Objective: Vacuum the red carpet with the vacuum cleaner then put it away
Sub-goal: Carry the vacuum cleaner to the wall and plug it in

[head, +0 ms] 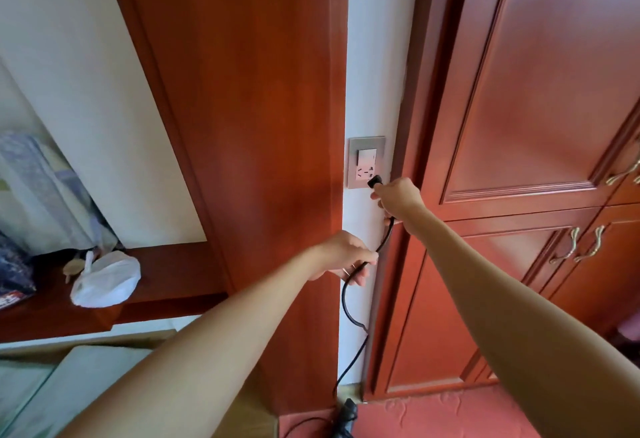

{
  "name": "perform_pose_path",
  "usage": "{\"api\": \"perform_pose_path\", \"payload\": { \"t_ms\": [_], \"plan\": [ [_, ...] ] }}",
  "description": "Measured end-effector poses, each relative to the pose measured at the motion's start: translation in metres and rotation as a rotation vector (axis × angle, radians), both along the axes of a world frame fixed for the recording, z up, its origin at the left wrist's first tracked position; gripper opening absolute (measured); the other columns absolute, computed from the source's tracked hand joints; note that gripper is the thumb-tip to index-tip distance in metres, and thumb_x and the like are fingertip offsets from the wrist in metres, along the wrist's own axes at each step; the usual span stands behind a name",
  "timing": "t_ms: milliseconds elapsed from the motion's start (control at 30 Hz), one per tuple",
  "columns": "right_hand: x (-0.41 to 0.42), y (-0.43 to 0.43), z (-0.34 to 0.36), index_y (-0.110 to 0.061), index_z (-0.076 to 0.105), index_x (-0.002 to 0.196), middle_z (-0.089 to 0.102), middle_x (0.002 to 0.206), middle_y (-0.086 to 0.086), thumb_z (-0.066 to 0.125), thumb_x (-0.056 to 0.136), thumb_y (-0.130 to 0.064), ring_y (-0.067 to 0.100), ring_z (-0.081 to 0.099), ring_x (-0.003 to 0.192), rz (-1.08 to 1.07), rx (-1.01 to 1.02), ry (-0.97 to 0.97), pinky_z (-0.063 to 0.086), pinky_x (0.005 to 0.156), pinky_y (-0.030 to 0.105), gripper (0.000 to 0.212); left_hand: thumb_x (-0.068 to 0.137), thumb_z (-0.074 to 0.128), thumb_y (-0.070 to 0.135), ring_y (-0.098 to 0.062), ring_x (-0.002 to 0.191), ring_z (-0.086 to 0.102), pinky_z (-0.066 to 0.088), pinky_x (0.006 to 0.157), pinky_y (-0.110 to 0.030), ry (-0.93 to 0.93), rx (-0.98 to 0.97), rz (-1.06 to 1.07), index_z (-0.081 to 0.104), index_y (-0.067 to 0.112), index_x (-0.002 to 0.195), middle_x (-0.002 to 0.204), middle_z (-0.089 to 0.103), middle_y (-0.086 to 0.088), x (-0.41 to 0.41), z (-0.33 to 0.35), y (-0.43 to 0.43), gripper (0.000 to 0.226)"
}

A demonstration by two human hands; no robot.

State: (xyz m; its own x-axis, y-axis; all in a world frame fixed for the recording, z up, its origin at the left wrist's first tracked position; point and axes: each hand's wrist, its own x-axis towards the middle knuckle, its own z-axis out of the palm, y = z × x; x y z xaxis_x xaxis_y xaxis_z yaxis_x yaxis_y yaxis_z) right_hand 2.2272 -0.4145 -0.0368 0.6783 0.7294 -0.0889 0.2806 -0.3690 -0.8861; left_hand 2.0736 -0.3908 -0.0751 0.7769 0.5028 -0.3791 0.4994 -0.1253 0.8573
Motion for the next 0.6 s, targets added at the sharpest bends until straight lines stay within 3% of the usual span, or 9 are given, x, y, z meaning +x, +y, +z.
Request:
{"api": "perform_pose_path", "payload": {
  "t_ms": [100, 200, 267, 500, 600],
  "plan": [
    [-0.002, 0.011, -0.005, 0.001, 0.062, 0.094, 0.068, 0.086, 0.014, 0.050, 0.096, -0.025, 0.025, 0.062, 0.052, -0.060, -0.114, -0.247, 0.055, 0.059, 0.033, 0.029, 0.094, 0.057, 0.015, -0.028, 0.075, 0.063, 0.052, 0.073, -0.033, 0.021, 0.020, -0.012, 0.061, 0.004, 0.097, 0.080, 0.063, -0.009, 0.002, -0.002, 0.004, 0.012],
    [0.000, 0.019, -0.011, 0.000, 0.063, 0.103, 0.065, 0.106, 0.020, 0.052, 0.096, -0.026, 0.038, 0.063, 0.088, -0.145, -0.126, -0.359, 0.046, 0.073, 0.035, 0.029, 0.092, 0.053, 0.011, -0.026, 0.074, 0.063, 0.053, 0.076, -0.034, -0.005, 0.037, -0.013, 0.060, 0.006, 0.083, 0.071, 0.061, -0.005, 0.011, -0.009, 0.004, 0.012],
    [0.001, 0.024, -0.013, 0.002, 0.065, 0.106, 0.064, 0.112, 0.023, 0.053, 0.096, -0.025, 0.042, 0.061, 0.101, -0.181, -0.112, -0.367, 0.046, 0.077, 0.038, 0.031, 0.092, 0.053, 0.011, -0.024, 0.072, 0.065, 0.053, 0.079, -0.036, -0.036, 0.037, -0.007, 0.060, 0.007, 0.082, 0.071, 0.063, -0.004, 0.016, -0.016, 0.007, 0.013],
    [0.000, 0.029, -0.022, 0.002, 0.067, 0.099, 0.066, 0.103, 0.026, 0.049, 0.097, -0.018, 0.045, 0.060, 0.095, -0.166, -0.099, -0.550, 0.040, 0.070, 0.035, 0.028, 0.096, 0.056, 0.013, -0.029, 0.076, 0.066, 0.055, 0.077, -0.037, -0.111, -0.080, 0.044, 0.062, 0.004, 0.101, 0.085, 0.065, -0.012, 0.023, -0.030, 0.020, 0.012],
    [0.001, 0.034, -0.021, 0.003, 0.065, 0.093, 0.067, 0.100, 0.024, 0.049, 0.096, -0.017, 0.043, 0.061, 0.090, -0.171, -0.102, -0.535, 0.040, 0.066, 0.034, 0.026, 0.093, 0.055, 0.012, -0.028, 0.075, 0.067, 0.057, 0.081, -0.040, -0.094, -0.079, 0.035, 0.064, 0.001, 0.104, 0.084, 0.066, -0.012, 0.026, -0.031, 0.024, 0.018]
  ]
}}
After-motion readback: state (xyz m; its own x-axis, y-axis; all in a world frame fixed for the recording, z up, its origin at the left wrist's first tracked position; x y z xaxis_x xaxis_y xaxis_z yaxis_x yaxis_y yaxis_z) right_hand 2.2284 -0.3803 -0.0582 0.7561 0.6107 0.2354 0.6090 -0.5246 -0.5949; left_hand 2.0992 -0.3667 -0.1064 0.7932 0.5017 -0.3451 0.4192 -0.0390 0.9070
